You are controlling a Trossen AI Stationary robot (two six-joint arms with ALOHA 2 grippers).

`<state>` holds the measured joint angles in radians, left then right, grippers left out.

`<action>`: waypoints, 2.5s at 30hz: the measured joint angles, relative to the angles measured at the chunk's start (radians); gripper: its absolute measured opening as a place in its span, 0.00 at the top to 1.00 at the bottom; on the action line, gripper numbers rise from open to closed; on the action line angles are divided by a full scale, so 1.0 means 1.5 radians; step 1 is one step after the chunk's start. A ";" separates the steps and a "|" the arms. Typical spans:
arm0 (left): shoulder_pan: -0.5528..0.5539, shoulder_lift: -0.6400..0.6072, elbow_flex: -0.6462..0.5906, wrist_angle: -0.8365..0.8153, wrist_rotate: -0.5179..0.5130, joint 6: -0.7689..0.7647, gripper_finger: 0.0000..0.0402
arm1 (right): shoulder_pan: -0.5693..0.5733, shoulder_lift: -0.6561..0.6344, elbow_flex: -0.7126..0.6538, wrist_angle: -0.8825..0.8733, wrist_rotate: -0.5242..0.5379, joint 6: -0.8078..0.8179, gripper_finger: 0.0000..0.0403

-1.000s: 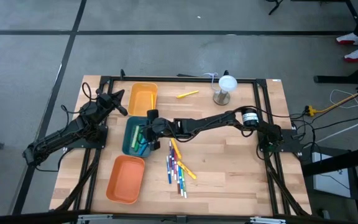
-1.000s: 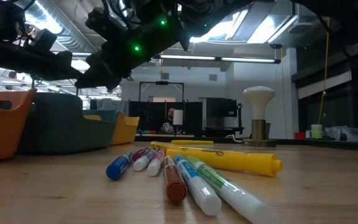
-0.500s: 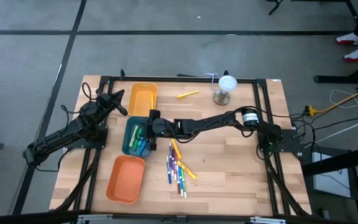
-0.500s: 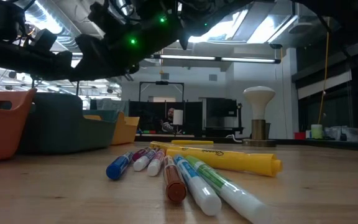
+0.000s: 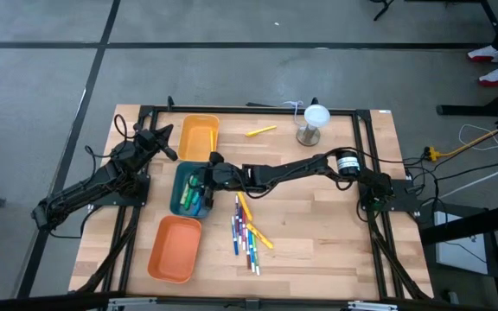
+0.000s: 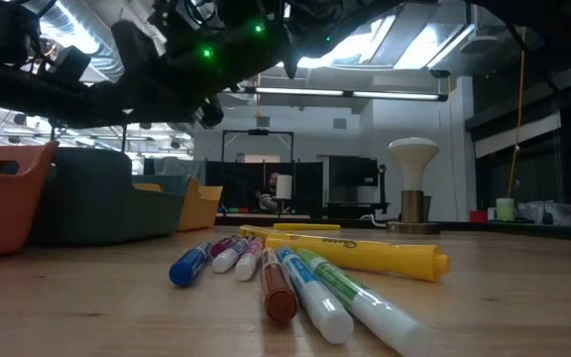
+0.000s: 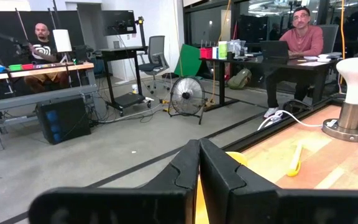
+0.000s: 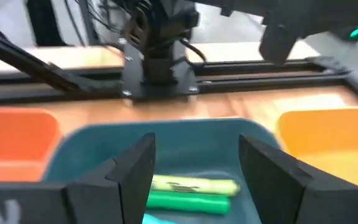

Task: Pick & Place Markers
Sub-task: Put the top yellow highlighter pen into the blue bin

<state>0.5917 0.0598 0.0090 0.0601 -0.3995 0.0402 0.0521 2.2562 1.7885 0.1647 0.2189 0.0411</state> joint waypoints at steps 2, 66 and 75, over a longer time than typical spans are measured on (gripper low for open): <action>0.000 0.000 0.000 0.000 0.000 0.000 0.98 | 0.000 0.000 0.000 -0.004 -0.024 0.031 0.44; 0.000 0.000 0.000 0.000 0.000 0.000 0.98 | 0.045 -0.024 0.001 -0.688 -0.008 0.598 0.44; 0.000 0.000 0.000 0.000 0.000 0.000 0.98 | 0.051 -0.001 0.002 -0.693 -0.004 0.578 0.44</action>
<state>0.5918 0.0601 0.0090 0.0601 -0.3992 0.0402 0.1280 2.2547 1.7916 -0.8753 0.2135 0.9073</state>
